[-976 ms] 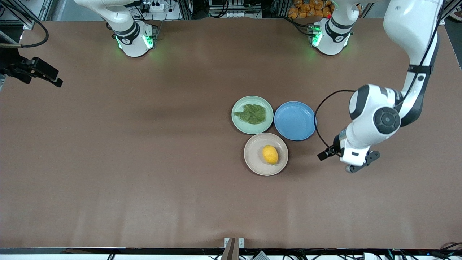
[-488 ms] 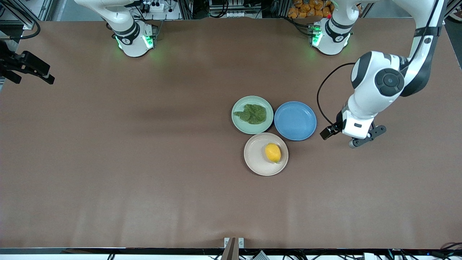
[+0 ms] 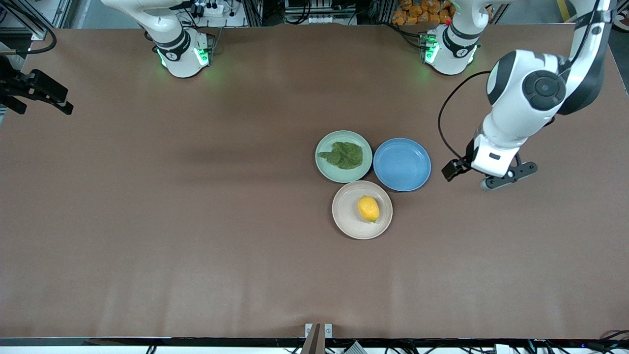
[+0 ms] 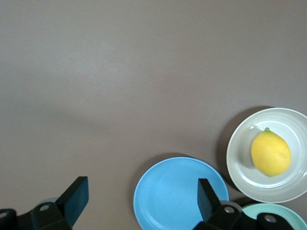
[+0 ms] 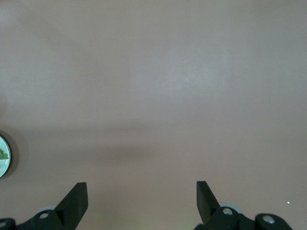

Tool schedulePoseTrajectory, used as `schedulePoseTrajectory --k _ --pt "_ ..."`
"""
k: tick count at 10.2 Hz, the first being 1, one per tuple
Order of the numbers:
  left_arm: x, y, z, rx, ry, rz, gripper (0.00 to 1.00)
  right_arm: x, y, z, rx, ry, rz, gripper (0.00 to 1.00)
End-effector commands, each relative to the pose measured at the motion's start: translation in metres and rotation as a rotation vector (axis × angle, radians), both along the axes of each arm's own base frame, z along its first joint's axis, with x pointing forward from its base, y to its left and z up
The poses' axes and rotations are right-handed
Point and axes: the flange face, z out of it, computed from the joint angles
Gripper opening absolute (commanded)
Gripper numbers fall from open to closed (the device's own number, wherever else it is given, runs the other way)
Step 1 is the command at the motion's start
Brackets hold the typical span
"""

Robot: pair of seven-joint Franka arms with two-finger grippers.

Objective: Place lemon and lettuce in plates
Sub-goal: 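Open the left gripper and lift it away from the cream plate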

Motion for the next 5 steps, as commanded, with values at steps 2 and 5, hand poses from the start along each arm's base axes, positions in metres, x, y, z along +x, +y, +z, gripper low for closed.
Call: schedulePoseTrajectory --k 2,5 --pt "-0.039 -0.008 0.022 -0.034 -0.006 -0.01 1.0 -0.002 0.003 0.001 -0.021 0.008 0.025 1.0" --pt "-0.017 -0.009 0.09 -0.05 -0.063 -0.121 1.0 0.0 0.008 -0.001 -0.06 0.007 0.045 1.0"
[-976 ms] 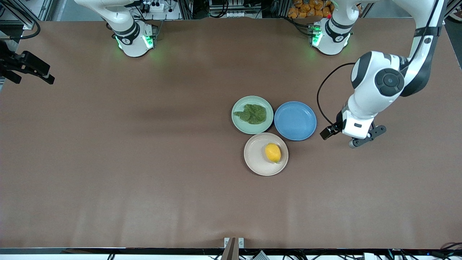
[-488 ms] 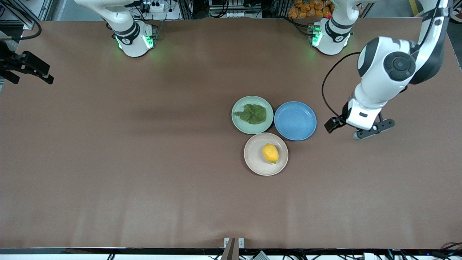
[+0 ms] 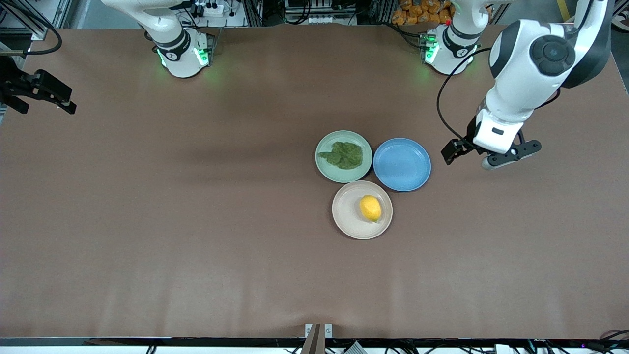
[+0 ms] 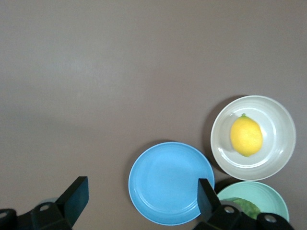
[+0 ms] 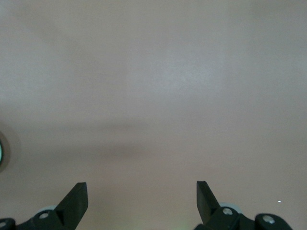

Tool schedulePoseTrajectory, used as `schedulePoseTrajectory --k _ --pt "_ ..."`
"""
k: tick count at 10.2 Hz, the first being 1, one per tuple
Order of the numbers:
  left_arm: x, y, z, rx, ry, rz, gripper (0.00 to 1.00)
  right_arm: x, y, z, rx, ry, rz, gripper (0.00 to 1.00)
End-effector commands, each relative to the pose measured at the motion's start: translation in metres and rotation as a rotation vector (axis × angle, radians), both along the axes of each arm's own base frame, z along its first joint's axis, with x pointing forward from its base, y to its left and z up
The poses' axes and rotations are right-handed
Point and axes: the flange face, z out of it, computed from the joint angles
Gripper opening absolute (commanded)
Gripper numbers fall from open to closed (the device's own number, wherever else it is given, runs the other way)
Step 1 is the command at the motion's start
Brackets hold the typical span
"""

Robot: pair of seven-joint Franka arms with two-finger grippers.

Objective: Place lemon and lettuce in plates
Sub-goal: 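Open the left gripper and lift it away from the cream plate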

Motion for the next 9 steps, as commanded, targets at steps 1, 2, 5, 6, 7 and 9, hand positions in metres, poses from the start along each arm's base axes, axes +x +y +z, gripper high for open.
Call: schedulePoseTrajectory --k 1,2,5,6,7,9 --pt "0.013 0.01 0.081 -0.017 -0.023 -0.132 1.0 0.0 0.0 0.001 -0.023 0.003 0.02 1.0" --pt "0.017 0.014 0.112 -0.03 -0.031 -0.154 1.0 -0.002 0.0 0.002 -0.023 0.002 0.026 1.0" --pt "0.017 0.027 0.156 -0.051 -0.068 -0.132 1.0 -0.001 -0.002 0.002 -0.023 0.0 0.035 1.0" --pt "0.019 0.029 0.172 -0.056 -0.102 -0.139 1.0 -0.001 -0.002 0.002 -0.022 -0.002 0.035 1.0" --pt "0.019 0.028 0.187 -0.047 -0.127 -0.211 1.0 -0.001 -0.002 0.002 -0.023 -0.002 0.035 1.0" --pt "0.021 0.031 0.19 -0.037 -0.05 -0.269 1.0 -0.001 -0.003 0.0 -0.022 0.003 0.032 1.0"
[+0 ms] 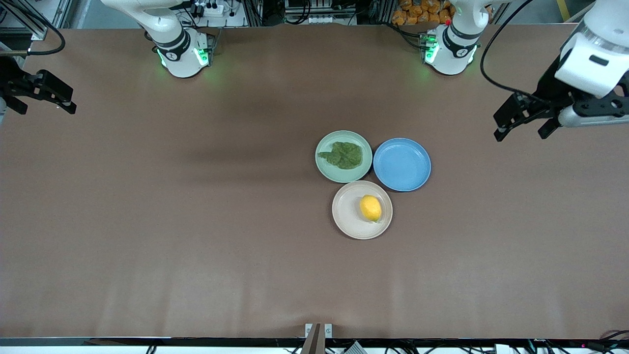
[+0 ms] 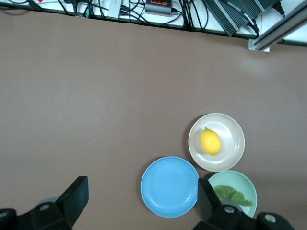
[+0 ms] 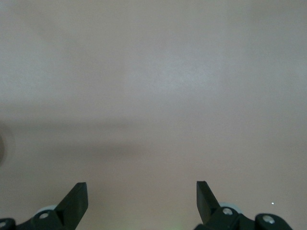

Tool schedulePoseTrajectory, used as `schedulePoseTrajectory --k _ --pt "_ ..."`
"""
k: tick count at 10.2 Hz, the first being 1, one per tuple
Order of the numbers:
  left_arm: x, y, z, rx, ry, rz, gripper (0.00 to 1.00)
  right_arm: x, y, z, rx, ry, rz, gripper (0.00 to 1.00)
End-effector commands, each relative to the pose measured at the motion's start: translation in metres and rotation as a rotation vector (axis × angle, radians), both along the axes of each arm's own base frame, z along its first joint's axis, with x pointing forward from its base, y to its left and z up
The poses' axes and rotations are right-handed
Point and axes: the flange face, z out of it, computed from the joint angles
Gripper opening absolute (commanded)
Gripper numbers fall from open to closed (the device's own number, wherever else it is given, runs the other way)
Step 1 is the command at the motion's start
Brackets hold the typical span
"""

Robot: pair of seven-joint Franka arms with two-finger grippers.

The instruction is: Place lemon and lettuce in plates

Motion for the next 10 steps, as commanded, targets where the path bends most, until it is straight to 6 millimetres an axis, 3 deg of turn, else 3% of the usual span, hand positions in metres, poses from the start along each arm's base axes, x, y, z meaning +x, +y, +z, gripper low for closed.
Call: schedulePoseTrajectory --k 1,4,10 --pt "0.01 0.005 -0.003 0.007 0.101 -0.085 1.0 -0.001 -0.004 -0.006 -0.012 0.016 0.009 1.0" --pt "0.005 0.009 -0.007 0.035 0.15 -0.148 1.0 -0.002 -0.015 -0.024 -0.011 0.052 -0.01 1.0" --pt "0.012 0.036 -0.011 0.037 0.16 -0.098 1.0 -0.002 -0.013 -0.013 0.0 -0.006 -0.006 1.0"
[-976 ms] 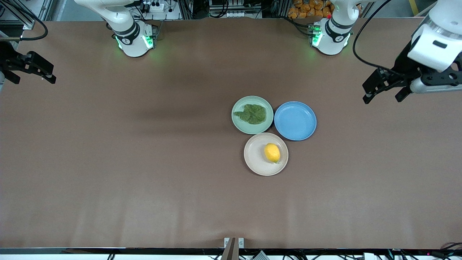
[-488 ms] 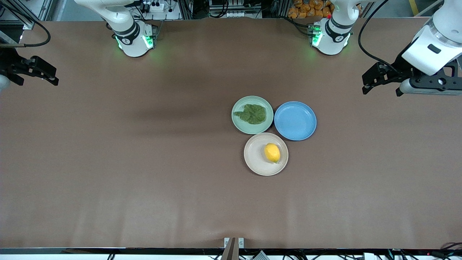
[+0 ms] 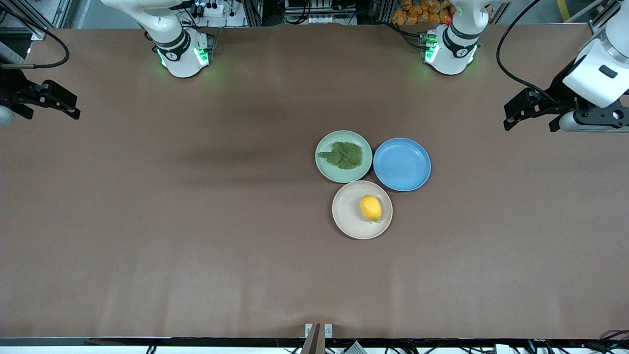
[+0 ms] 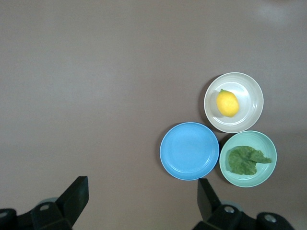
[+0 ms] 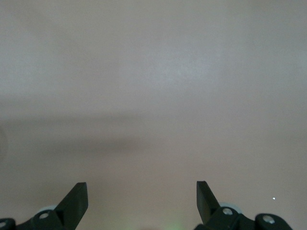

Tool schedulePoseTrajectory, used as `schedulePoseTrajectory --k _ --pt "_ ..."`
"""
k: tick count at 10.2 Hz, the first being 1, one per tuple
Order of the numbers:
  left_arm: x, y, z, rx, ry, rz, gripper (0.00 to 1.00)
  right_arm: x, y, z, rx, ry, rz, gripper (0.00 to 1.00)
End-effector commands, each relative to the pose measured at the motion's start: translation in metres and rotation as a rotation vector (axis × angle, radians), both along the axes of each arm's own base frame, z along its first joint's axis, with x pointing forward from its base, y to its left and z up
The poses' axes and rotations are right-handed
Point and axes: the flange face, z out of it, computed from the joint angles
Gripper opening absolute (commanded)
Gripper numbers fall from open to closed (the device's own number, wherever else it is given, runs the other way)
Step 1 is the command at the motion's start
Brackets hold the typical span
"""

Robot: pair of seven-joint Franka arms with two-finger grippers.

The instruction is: Place lemon and lettuce in plates

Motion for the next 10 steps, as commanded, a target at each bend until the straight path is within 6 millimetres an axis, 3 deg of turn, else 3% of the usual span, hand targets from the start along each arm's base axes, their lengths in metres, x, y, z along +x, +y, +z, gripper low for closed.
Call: schedulePoseTrajectory --k 1,7,10 --pt "0.004 0.016 0.003 0.035 0.006 -0.005 1.0 -0.005 -0.002 0.011 0.001 -0.043 0.012 1.0" --pt "0.004 0.022 0.006 0.078 -0.005 -0.033 1.0 -0.006 0.001 0.017 0.014 -0.067 0.017 1.0" --pt "0.005 0.04 0.008 0.07 -0.009 -0.001 1.0 -0.007 0.004 0.017 0.043 -0.064 0.019 1.0"
